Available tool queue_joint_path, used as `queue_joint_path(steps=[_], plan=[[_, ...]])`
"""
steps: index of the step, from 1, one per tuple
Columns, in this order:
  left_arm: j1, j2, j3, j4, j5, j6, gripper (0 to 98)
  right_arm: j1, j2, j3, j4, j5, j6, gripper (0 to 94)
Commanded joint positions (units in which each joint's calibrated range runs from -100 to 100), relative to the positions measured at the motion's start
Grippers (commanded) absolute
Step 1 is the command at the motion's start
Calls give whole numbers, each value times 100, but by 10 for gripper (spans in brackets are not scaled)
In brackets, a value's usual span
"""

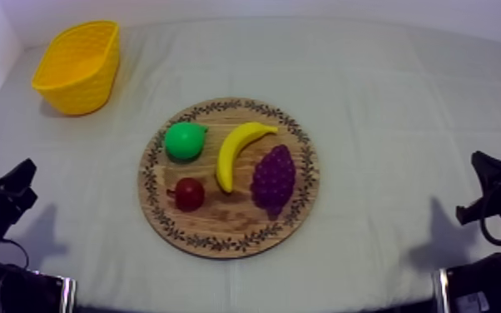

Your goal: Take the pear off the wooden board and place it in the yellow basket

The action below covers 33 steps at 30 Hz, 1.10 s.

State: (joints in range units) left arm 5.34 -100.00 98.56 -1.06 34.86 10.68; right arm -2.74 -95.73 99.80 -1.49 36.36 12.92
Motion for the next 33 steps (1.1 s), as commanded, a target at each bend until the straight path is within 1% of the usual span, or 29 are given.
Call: queue_joint_path(steps=[1, 7, 10, 12, 14, 16, 20, 22, 28, 33], plan=[[352, 28, -5, 15, 4, 36, 1, -2, -3, -2, 0, 2, 1, 4], [900, 533, -179, 103, -12, 51, 0, -2, -3, -2, 0, 2, 0, 4], [1154, 1049, -451, 131, -37, 6, 0, -2, -3, -2, 0, 2, 0, 4], [1292, 1453, -699, 195, -8, -42, 0, -2, -3, -2, 0, 2, 0, 4], [1402, 1852, -1000, 243, 127, 6, 0, -2, -3, -2, 0, 2, 0, 4], [1476, 2227, -1339, 325, 379, -16, 0, -2, -3, -2, 0, 2, 0, 4], [1474, 3103, -2035, 609, 1062, -225, 0, -2, -3, -2, 0, 2, 3, 4], [1461, 3570, -2425, 706, 1443, -308, 0, -2, -3, -2, 0, 2, 1, 4], [1280, 4844, -3632, 864, 2759, -260, 0, -2, -3, -2, 0, 2, 2, 4], [1206, 5720, -4504, 917, 3658, -58, 0, -2, -3, -2, 0, 2, 1, 4]])
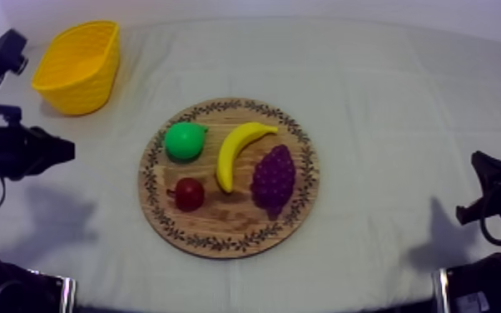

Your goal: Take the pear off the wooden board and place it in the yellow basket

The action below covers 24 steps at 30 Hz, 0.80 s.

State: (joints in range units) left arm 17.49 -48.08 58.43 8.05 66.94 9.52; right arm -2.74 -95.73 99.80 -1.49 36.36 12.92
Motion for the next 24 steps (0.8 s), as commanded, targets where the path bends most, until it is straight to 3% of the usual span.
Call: queue_joint_path(steps=[1, 5, 9, 18, 24], plan=[[-15, 694, -657, 16, 582, 82, 0, -2, -3, -2, 0, 2, 1, 4], [28, 1370, -1343, 34, 1118, 328, 0, -2, -3, -2, 0, 2, 0, 4], [172, 2035, -2012, -119, 1565, 604, 0, -2, -3, -2, 0, 2, 0, 4], [265, 3552, -3569, -331, 2031, 689, 0, -2, -3, -2, 0, 2, 1, 4], [306, 4443, -4427, -373, 2136, 627, 1, -2, -3, -2, 0, 2, 0, 4]])
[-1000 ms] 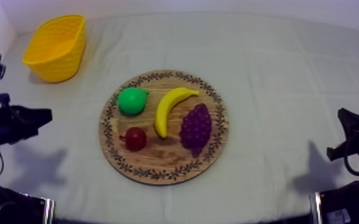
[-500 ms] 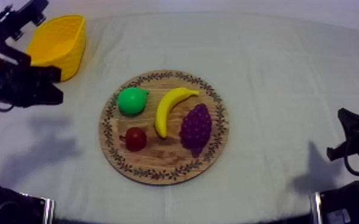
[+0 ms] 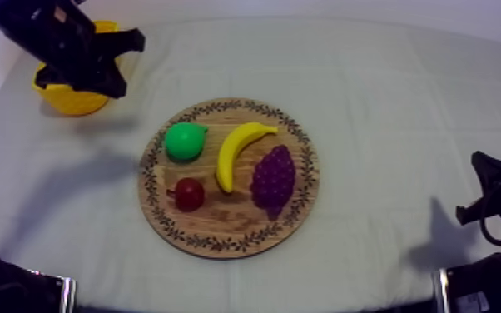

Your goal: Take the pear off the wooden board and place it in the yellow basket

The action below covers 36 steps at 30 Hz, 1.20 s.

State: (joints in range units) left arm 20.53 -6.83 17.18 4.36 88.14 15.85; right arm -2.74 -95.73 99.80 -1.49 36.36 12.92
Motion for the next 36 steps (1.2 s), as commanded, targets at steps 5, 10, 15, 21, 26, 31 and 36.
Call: queue_joint_path(steps=[5, 10, 15, 21, 26, 31, 36], plan=[[55, 875, -1005, -75, 202, 5, 1, -2, -3, -2, 0, 2, 0, 4], [97, 1263, -1606, -182, 400, 14, 25, -2, -3, -2, 0, 2, 0, 4], [112, 1429, -1910, -284, 546, 36, 71, -2, -3, -2, 0, 2, 0, 4], [103, 1513, -2011, -369, 668, 62, 221, -2, -3, -2, 0, 2, 0, 4], [121, 1569, -2018, -379, 693, -4, 436, -2, -3, -2, 0, 2, 0, 4], [141, 1606, -2003, -349, 686, -52, 684, -2, -3, -2, 0, 2, 0, 4], [194, 1630, -1869, -334, 640, -69, 895, -2, -3, -2, 0, 2, 0, 4]])
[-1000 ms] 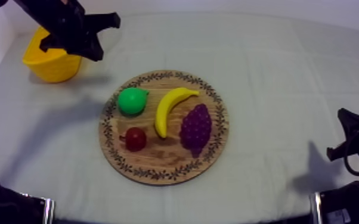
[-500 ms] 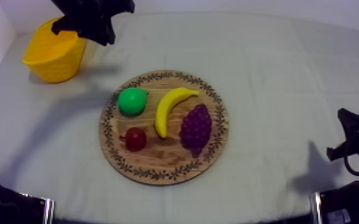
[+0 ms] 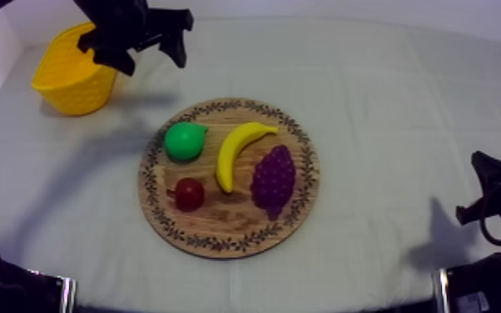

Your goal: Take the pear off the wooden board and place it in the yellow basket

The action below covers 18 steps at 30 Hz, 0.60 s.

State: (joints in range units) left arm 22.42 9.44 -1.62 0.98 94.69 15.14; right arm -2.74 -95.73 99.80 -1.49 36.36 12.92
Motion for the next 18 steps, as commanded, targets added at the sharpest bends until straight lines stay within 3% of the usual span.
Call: queue_joint_path(steps=[1, 18], plan=[[16, 13, 26, 6, -29, 7, 914, -2, -3, -2, 0, 2, 0, 4], [64, 867, 469, 39, -552, 62, 960, -2, -3, -2, 0, 2, 0, 4]])
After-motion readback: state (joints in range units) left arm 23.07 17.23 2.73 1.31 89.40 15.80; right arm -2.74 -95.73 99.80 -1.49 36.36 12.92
